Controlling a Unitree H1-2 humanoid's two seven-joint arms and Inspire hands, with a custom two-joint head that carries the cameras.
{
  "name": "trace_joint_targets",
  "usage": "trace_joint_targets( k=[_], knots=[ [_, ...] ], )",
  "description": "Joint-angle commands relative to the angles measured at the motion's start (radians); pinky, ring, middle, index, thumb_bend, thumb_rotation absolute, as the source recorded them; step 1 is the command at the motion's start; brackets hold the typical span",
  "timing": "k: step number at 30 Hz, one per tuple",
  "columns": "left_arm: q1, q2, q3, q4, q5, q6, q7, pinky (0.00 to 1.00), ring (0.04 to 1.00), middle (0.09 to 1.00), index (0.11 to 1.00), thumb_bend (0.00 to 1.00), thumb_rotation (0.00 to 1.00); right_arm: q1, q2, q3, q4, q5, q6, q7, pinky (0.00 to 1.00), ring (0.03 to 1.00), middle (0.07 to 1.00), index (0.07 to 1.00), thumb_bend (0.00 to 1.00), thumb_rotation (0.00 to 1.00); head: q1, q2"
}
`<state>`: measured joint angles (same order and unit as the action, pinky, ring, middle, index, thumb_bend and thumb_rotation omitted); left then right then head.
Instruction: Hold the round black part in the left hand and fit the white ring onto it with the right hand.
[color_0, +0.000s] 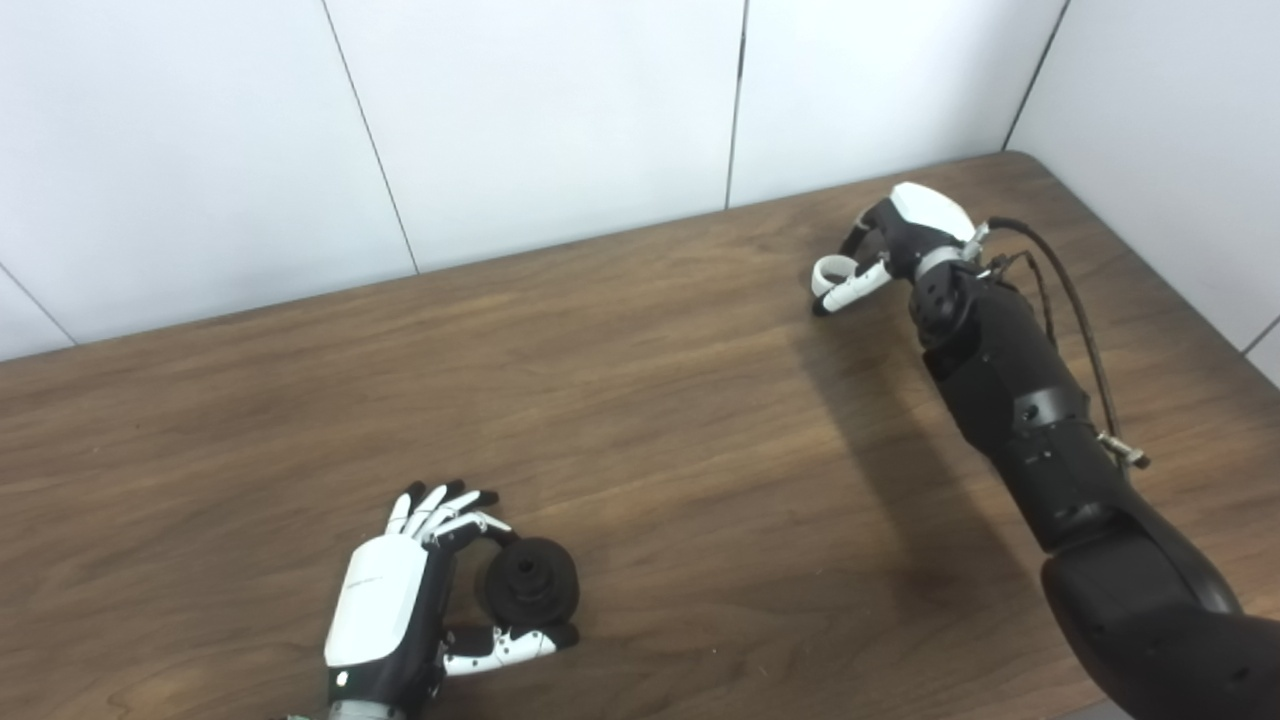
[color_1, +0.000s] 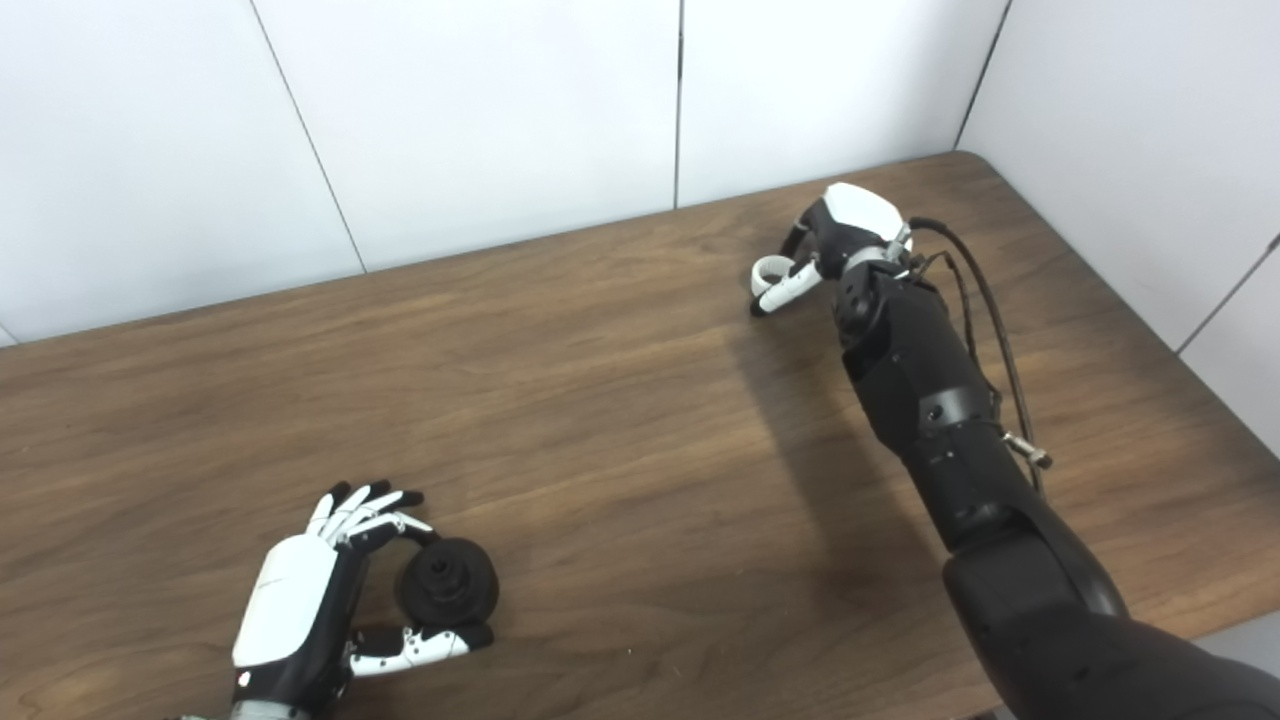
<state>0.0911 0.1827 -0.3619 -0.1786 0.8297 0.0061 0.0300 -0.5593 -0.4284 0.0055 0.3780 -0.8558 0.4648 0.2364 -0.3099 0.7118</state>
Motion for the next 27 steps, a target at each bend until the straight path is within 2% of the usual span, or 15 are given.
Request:
trace_joint_targets(
  k=[1, 2, 9, 13, 16, 22, 27],
  knots=[
    [0.020, 0.019, -0.004, 0.033, 0.036, 0.039, -0.032, 1.00, 0.913, 0.819, 0.486, 0.52, 0.05, -0.018, -0.014, -0.008, -0.009, 0.004, 0.005, -0.021, 0.86, 0.840, 0.739, 0.486, 0.53, 0.14, -0.001, 0.000],
    [0.020, 0.018, -0.004, 0.034, 0.036, 0.038, -0.031, 1.00, 0.913, 0.819, 0.486, 0.52, 0.05, -0.017, -0.015, -0.007, -0.009, 0.007, 0.005, -0.024, 0.82, 0.811, 0.713, 0.485, 0.52, 0.14, 0.000, 0.001],
    [0.021, 0.010, -0.005, 0.033, 0.039, 0.044, -0.032, 1.00, 0.914, 0.819, 0.487, 0.52, 0.05, -0.014, -0.026, 0.008, -0.006, 0.033, 0.005, -0.034, 0.74, 0.761, 0.674, 0.485, 0.52, 0.13, 0.005, 0.001],
    [0.019, 0.004, -0.007, 0.039, 0.044, 0.041, -0.027, 1.00, 0.913, 0.819, 0.487, 0.52, 0.05, -0.002, -0.034, 0.018, -0.016, 0.044, 0.005, -0.034, 0.80, 0.807, 0.694, 0.485, 0.52, 0.13, 0.014, 0.002],
    [0.016, 0.001, -0.011, 0.043, 0.053, 0.040, -0.025, 1.00, 0.913, 0.820, 0.487, 0.52, 0.05, 0.022, -0.042, 0.030, -0.051, 0.065, 0.003, -0.031, 0.89, 0.859, 0.725, 0.485, 0.52, 0.13, 0.024, 0.005],
    [0.011, -0.011, -0.019, 0.043, 0.067, 0.062, -0.040, 1.00, 0.917, 0.827, 0.487, 0.52, 0.05, 0.069, -0.065, 0.077, -0.175, 0.111, -0.018, -0.015, 0.93, 0.894, 0.798, 0.486, 0.52, 0.13, 0.047, 0.007],
    [0.009, -0.020, -0.026, 0.044, 0.070, 0.069, -0.038, 0.99, 0.919, 0.828, 0.487, 0.52, 0.05, 0.086, -0.086, 0.126, -0.282, 0.130, -0.023, 0.031, 0.95, 0.920, 0.839, 0.486, 0.52, 0.13, 0.070, 0.011]
  ],
)
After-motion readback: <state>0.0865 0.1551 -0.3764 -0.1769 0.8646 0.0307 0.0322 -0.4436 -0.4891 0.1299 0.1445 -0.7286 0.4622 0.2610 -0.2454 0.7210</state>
